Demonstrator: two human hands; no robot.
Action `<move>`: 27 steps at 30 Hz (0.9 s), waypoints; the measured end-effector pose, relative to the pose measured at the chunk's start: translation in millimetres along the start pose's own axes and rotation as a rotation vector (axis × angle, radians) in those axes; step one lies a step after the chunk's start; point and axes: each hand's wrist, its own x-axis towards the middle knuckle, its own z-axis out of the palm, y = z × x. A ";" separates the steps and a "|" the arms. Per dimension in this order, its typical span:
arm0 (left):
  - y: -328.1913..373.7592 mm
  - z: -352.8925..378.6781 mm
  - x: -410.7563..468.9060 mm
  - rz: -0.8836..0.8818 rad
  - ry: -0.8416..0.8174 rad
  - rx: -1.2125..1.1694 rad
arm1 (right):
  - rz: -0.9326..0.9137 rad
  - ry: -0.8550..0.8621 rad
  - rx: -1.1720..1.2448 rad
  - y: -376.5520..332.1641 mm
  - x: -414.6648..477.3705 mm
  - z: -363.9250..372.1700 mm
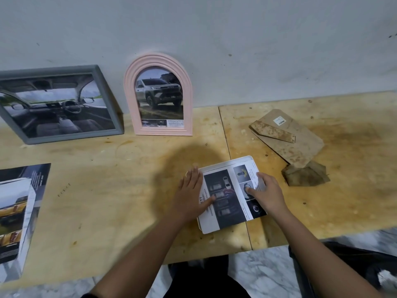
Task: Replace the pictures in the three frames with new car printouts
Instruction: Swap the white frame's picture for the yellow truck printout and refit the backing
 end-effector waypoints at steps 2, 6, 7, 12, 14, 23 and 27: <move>1.0 4.3 -4.1 0.019 -0.005 0.033 | 0.003 -0.002 -0.015 5.6 -6.0 -1.0; 2.2 7.8 -9.2 0.039 0.013 0.101 | -0.013 0.040 -0.028 17.5 -18.5 0.8; 3.0 7.8 -10.0 0.042 0.016 0.129 | -0.024 0.058 -0.045 20.6 -21.4 1.4; 7.8 9.5 -15.4 0.052 0.009 0.237 | -0.023 0.122 -0.098 30.5 -33.3 1.4; 9.2 11.2 -16.9 0.049 0.014 0.241 | 0.001 0.142 -0.112 32.6 -35.7 -1.2; 24.3 19.1 -31.7 -0.124 0.128 -0.243 | -0.046 0.012 -0.156 34.6 -25.1 -21.7; 30.2 14.7 -34.1 -0.195 0.183 -0.394 | -0.228 -0.126 -0.280 10.5 10.5 -30.3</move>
